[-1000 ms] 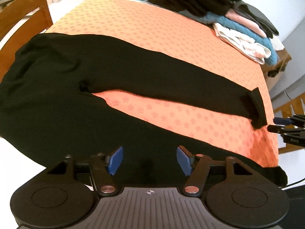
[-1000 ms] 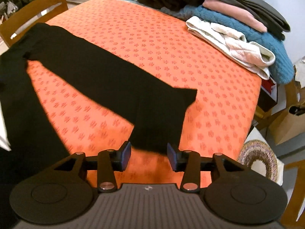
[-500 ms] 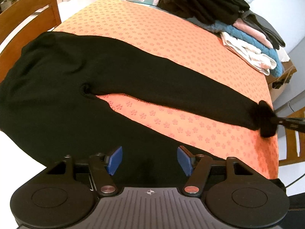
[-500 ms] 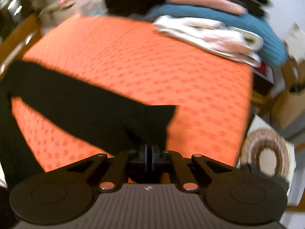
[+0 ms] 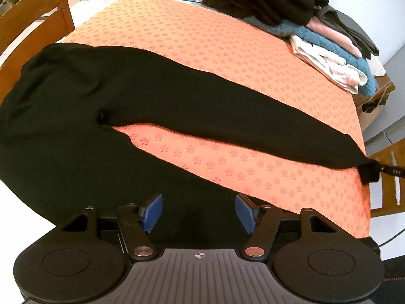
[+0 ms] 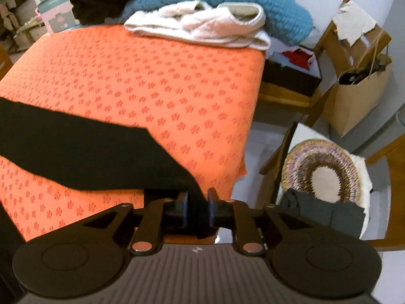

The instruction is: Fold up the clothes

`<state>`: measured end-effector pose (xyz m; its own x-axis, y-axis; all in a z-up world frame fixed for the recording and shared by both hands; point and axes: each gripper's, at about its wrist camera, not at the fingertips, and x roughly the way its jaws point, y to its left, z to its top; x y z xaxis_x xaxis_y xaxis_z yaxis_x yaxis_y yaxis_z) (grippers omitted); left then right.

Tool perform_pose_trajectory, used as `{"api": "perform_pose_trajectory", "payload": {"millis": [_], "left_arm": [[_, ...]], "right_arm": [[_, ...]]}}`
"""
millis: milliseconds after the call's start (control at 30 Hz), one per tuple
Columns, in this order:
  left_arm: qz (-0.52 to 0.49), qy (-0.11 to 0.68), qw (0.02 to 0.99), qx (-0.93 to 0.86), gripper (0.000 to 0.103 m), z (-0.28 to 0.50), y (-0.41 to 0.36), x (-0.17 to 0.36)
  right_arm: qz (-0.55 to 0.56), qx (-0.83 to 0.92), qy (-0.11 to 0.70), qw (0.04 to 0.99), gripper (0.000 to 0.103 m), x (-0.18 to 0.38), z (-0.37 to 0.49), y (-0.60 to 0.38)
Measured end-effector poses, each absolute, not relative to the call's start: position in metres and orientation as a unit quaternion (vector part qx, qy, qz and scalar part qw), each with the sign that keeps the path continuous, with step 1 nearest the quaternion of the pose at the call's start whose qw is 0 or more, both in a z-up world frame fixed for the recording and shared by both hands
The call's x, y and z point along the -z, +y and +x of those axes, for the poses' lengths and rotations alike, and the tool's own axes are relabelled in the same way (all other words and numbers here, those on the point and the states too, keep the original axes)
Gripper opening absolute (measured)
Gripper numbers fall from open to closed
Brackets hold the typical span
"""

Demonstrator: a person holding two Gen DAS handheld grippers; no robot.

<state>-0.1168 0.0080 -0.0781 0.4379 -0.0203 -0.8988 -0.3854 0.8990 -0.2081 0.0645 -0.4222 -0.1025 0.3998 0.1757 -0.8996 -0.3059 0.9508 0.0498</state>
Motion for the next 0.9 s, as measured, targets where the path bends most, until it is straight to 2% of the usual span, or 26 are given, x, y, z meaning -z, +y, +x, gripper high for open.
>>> {"api": "perform_pose_trajectory", "payload": {"millis": [67,100,133,167,267,400,467,567,667,767,867,900], "left_arm": [[-0.193,0.521,0.824,-0.112,0.067,-0.115,0.005,0.077],[-0.191,0.522,0.824,-0.112,0.067,-0.115,0.004,0.077],[-0.19,0.522,0.824,-0.111,0.067,-0.114,0.003,0.076],[-0.189,0.523,0.823,-0.111,0.067,-0.114,0.002,0.076],[-0.195,0.522,0.823,-0.112,0.067,-0.111,0.001,0.075],[-0.212,0.517,0.822,-0.111,0.067,-0.105,0.0,0.075],[-0.22,0.515,0.821,-0.11,0.067,-0.103,0.0,0.075],[-0.229,0.513,0.82,-0.11,0.067,-0.102,-0.001,0.077],[-0.235,0.513,0.818,-0.114,0.067,-0.106,0.0,0.078],[-0.238,0.514,0.815,-0.121,0.067,-0.113,0.002,0.078],[-0.254,0.509,0.81,-0.14,0.067,-0.125,0.012,0.079],[-0.262,0.506,0.808,-0.148,0.067,-0.13,0.017,0.079]], "right_arm": [[-0.059,-0.154,0.538,0.827,0.032,0.108,0.066,-0.421],[-0.058,-0.162,0.543,0.822,0.029,0.111,0.067,-0.42],[-0.059,-0.17,0.546,0.818,0.021,0.112,0.067,-0.42],[-0.076,-0.177,0.541,0.818,0.004,0.108,0.068,-0.417],[-0.156,-0.196,0.505,0.826,0.005,0.085,0.065,-0.408],[-0.36,-0.218,0.407,0.811,0.005,0.054,0.042,-0.38],[-0.452,-0.228,0.36,0.784,0.005,0.056,0.025,-0.369],[-0.536,-0.25,0.342,0.73,0.005,0.087,0.005,-0.366],[-0.544,-0.261,0.364,0.71,0.005,0.116,0.0,-0.371],[-0.541,-0.268,0.386,0.697,0.011,0.14,-0.003,-0.376],[-0.507,-0.258,0.409,0.713,0.016,0.133,-0.001,-0.379],[-0.495,-0.253,0.416,0.719,0.021,0.129,-0.001,-0.38]]}}
